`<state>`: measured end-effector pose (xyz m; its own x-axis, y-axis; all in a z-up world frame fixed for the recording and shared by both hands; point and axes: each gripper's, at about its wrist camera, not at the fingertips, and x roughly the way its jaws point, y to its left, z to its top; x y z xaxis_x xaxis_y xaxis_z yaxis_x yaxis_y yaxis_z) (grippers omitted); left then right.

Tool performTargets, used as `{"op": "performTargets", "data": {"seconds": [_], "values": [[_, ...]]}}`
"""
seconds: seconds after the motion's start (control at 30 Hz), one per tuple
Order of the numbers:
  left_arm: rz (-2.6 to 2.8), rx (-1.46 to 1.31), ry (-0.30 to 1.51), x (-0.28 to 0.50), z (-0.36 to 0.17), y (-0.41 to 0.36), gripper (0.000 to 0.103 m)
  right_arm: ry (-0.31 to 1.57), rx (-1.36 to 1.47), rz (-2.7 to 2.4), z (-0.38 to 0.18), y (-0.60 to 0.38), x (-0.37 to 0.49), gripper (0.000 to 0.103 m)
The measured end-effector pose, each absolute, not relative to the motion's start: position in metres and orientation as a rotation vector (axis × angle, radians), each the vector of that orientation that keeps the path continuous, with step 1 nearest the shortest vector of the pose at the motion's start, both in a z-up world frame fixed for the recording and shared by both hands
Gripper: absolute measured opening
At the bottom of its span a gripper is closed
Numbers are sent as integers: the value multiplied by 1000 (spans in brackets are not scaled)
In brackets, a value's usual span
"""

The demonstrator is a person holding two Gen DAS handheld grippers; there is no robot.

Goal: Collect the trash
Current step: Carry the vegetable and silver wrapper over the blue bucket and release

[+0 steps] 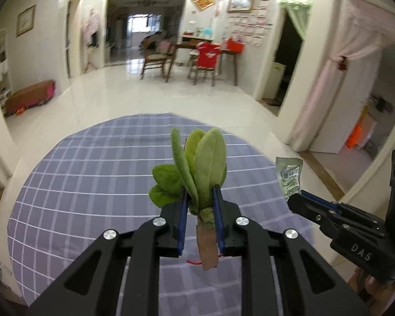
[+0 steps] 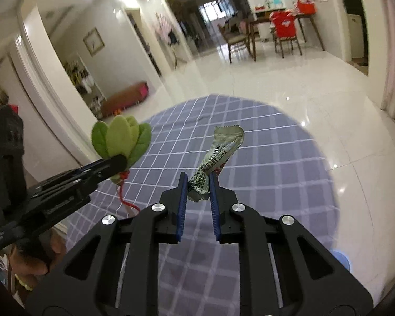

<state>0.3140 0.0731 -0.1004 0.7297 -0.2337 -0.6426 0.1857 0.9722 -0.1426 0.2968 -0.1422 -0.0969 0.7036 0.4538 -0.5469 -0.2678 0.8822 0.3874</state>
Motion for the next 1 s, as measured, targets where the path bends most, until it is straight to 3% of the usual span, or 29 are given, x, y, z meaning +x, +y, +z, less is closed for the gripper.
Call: {"op": "performTargets", "data": {"seconds": [0.33,0.67,1.0], "values": [[-472,30,693,247,-83,-73,18,572,398,210,-92,-280,182,17],[-602,146,815,221,-150,-191,18,609,477,63,-133,-365,133,17],[-564,239,869,227,-198,-233,18,679,548,63,-178,-385,156,21]]}}
